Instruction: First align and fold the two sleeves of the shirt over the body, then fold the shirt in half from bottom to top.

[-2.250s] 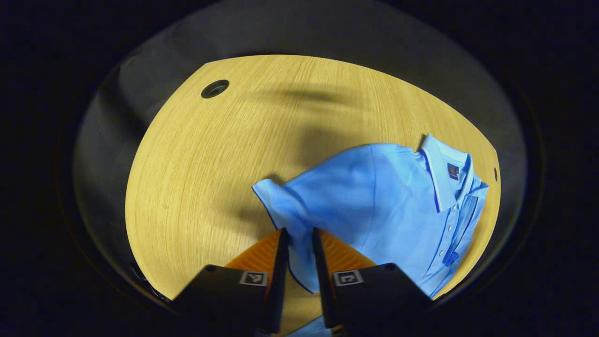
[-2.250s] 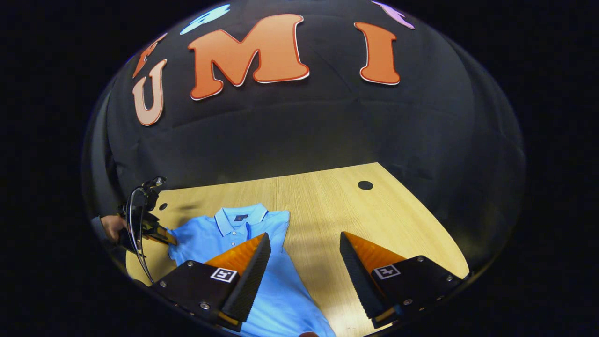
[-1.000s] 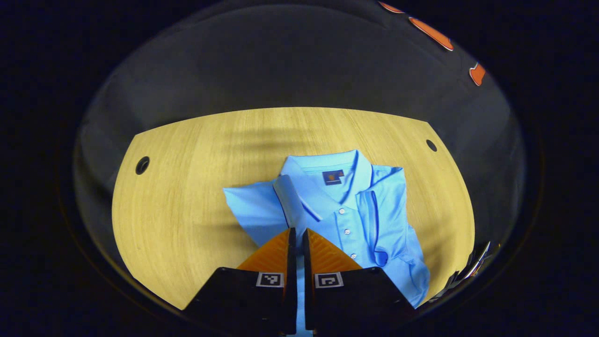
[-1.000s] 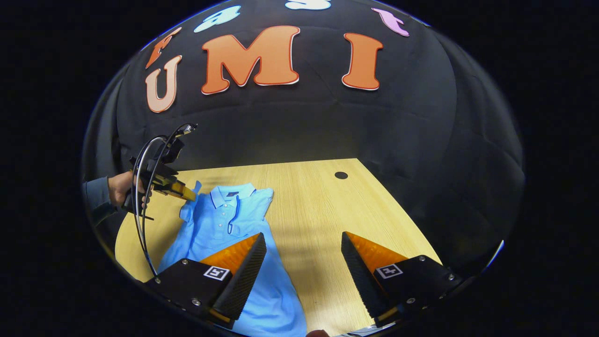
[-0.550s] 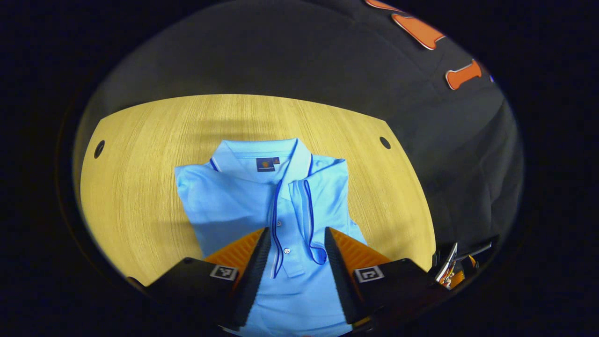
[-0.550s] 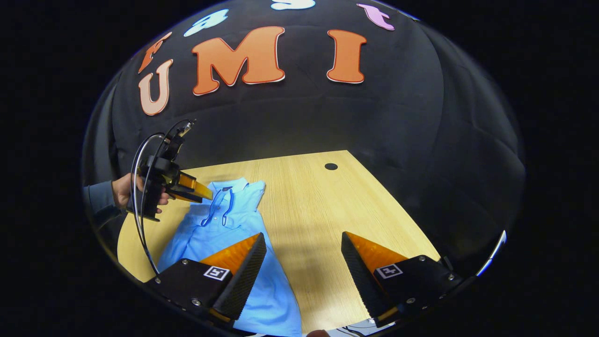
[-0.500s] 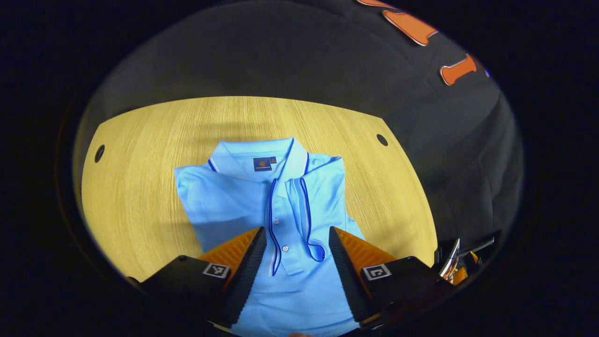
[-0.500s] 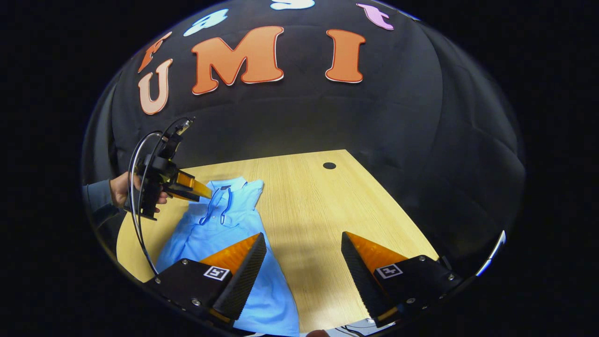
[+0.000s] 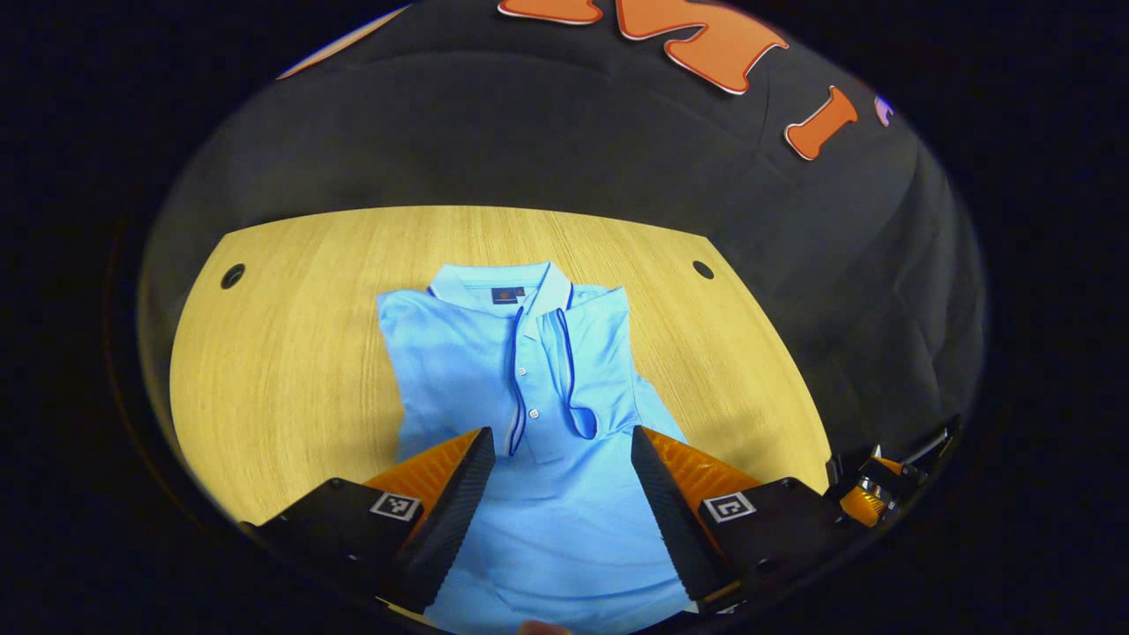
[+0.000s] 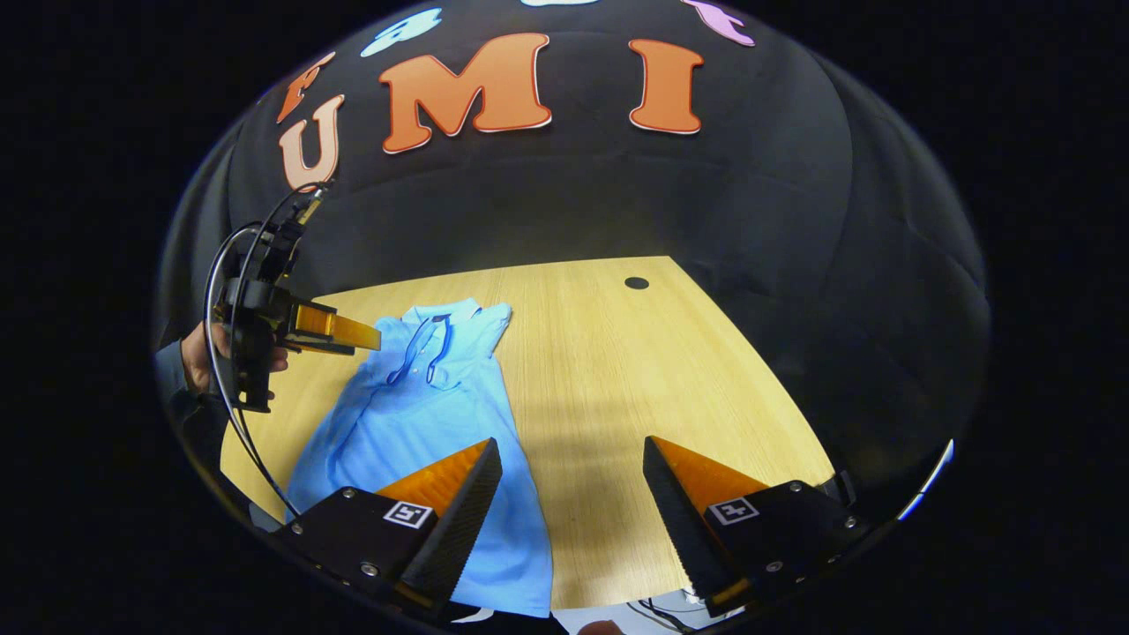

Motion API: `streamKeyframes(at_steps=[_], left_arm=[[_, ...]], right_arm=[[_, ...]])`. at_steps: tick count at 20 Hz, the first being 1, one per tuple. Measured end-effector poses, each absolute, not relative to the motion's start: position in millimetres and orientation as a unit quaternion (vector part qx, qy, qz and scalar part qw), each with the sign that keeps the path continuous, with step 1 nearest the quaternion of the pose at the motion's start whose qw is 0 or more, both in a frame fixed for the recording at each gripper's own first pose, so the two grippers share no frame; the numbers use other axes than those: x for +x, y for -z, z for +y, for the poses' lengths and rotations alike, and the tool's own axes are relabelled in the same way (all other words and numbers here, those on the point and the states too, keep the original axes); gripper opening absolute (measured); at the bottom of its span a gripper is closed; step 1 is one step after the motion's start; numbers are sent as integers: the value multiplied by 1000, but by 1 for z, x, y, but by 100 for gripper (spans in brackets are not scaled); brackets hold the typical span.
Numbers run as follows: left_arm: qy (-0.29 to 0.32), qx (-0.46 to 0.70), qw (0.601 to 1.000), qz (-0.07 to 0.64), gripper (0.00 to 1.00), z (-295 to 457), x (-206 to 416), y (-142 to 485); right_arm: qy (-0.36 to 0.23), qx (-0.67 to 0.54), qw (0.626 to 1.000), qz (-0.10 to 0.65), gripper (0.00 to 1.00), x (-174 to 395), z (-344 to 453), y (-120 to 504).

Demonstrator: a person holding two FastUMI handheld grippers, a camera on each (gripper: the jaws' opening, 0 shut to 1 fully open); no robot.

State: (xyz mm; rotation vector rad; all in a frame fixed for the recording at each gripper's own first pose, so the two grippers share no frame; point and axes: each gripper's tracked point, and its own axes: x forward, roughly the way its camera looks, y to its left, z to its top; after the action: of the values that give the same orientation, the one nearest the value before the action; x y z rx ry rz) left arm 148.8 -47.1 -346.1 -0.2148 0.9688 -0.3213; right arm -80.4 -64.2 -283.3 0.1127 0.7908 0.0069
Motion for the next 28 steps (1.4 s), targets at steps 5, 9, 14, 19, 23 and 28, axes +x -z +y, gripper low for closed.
streamKeyframes(at_steps=[5, 9, 14, 19, 23, 28], left_arm=[[137, -77, 896, 414, 100, -24, 105, 330], [117, -52, 907, 402, 100, -5, 62, 328], [70, -8, 912, 404, 100, 29, 12, 335], [49, 17, 899, 435, 100, 53, -44, 356], [44, 10, 881, 472, 100, 60, -87, 383], [44, 11, 860, 509, 100, 66, -127, 411]], right_arm=[[-38, 56, 913, 401, 98, -96, -47, 296], [-68, 53, 905, 416, 98, -108, -31, 308], [-93, 46, 895, 434, 98, -131, -15, 322], [-95, 46, 880, 463, 98, -156, -7, 343], [-99, 40, 868, 485, 98, -174, -1, 355], [-102, 36, 851, 513, 98, -197, 6, 374]])
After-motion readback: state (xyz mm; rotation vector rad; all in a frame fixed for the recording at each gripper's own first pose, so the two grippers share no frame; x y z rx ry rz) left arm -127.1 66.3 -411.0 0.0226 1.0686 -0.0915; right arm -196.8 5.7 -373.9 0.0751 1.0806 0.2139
